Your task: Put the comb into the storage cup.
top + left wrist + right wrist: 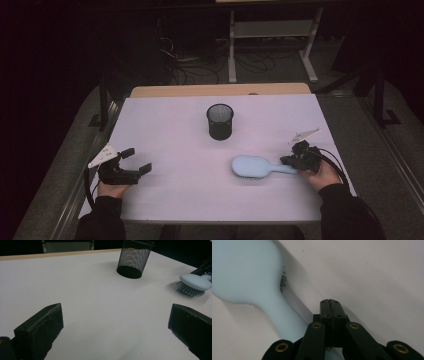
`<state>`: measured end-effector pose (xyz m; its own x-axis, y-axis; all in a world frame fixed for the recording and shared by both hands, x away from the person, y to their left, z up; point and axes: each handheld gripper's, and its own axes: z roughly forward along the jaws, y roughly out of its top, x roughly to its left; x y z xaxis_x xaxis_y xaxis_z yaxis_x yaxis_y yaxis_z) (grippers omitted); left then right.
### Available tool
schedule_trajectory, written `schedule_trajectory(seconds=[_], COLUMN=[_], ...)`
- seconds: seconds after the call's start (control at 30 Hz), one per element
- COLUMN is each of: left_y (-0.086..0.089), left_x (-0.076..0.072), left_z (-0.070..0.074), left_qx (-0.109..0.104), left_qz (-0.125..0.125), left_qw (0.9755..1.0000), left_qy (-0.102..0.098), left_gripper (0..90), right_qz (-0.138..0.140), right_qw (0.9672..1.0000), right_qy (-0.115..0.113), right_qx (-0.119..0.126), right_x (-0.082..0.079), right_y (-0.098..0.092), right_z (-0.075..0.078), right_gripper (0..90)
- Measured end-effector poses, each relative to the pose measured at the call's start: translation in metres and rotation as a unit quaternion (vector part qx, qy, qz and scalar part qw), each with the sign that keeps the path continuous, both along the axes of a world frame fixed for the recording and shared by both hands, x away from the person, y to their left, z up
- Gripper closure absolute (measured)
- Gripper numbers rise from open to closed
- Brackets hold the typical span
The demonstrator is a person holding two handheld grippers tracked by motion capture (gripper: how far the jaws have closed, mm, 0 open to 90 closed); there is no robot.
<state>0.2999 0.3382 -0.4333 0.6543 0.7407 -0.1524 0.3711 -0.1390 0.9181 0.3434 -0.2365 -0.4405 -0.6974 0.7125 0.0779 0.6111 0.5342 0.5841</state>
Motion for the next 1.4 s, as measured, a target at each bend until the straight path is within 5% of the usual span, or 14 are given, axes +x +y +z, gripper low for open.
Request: schedule_trajectory(seconds=[0.87,1.4], left_y=[0.0,0.0], left_x=[-0.001,0.0], left_z=[0.001,0.001], left_qx=[-0.002,-0.001], left_qz=[0.0,-0.001], left_qw=[1.0,1.0], left_qy=[-0.002,-0.001], left_gripper=[0.0,0.0], right_qz=[0.009,0.009], right_qw=[0.9999,0.9997], right_qy=[-0.002,-0.012], right_qx=[0.006,0.02], right_x=[-0.035,-0.052], right_y=[-0.005,-0.015], right_z=[0.0,0.017], right_gripper=[88.6,84.6])
